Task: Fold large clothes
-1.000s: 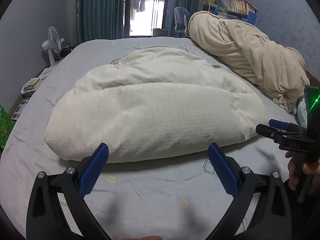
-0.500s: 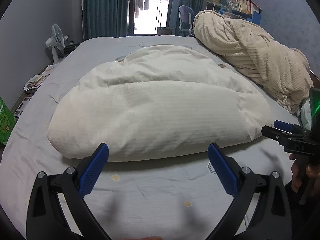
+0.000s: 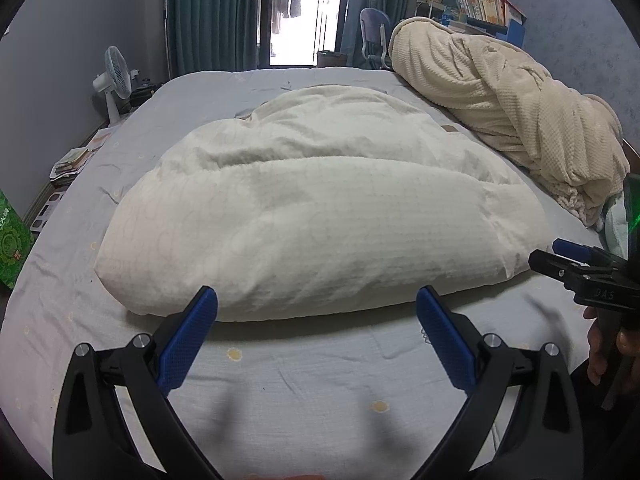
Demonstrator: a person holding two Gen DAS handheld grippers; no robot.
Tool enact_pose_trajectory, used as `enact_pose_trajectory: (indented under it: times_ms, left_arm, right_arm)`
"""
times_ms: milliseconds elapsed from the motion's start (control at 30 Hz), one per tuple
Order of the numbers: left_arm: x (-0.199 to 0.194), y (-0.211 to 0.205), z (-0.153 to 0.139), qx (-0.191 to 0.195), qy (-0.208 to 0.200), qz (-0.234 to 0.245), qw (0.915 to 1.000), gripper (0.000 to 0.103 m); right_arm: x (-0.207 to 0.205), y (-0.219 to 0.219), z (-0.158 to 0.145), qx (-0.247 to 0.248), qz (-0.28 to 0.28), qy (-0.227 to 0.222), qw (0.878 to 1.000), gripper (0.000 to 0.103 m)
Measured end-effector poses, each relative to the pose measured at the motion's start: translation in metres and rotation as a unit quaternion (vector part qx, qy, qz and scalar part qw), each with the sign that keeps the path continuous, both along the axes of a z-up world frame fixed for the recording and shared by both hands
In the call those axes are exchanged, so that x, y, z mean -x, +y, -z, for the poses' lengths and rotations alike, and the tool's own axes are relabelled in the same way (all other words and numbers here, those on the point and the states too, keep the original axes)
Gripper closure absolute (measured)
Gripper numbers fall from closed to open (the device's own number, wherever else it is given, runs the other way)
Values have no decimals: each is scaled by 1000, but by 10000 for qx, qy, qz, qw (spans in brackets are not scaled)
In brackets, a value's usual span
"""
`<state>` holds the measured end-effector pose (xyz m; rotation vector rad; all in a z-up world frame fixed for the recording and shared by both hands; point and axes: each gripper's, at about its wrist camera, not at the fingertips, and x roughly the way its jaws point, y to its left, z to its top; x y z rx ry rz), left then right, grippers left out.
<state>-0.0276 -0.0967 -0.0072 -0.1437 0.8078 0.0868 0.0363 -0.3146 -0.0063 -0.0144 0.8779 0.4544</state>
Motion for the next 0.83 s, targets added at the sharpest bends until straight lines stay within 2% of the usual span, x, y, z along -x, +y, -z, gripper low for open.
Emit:
enact_pose_trajectory:
  times_ms: [367,833]
  left_arm:
    - [3,-1,-2,16,-140,39,9999,8]
    - [-1,5,2,35,24,-88,10000,8]
  right_arm:
    - [0,-1,1,9,-15,5,10000,7]
    - [0,-1,1,15,-16,5,10000,7]
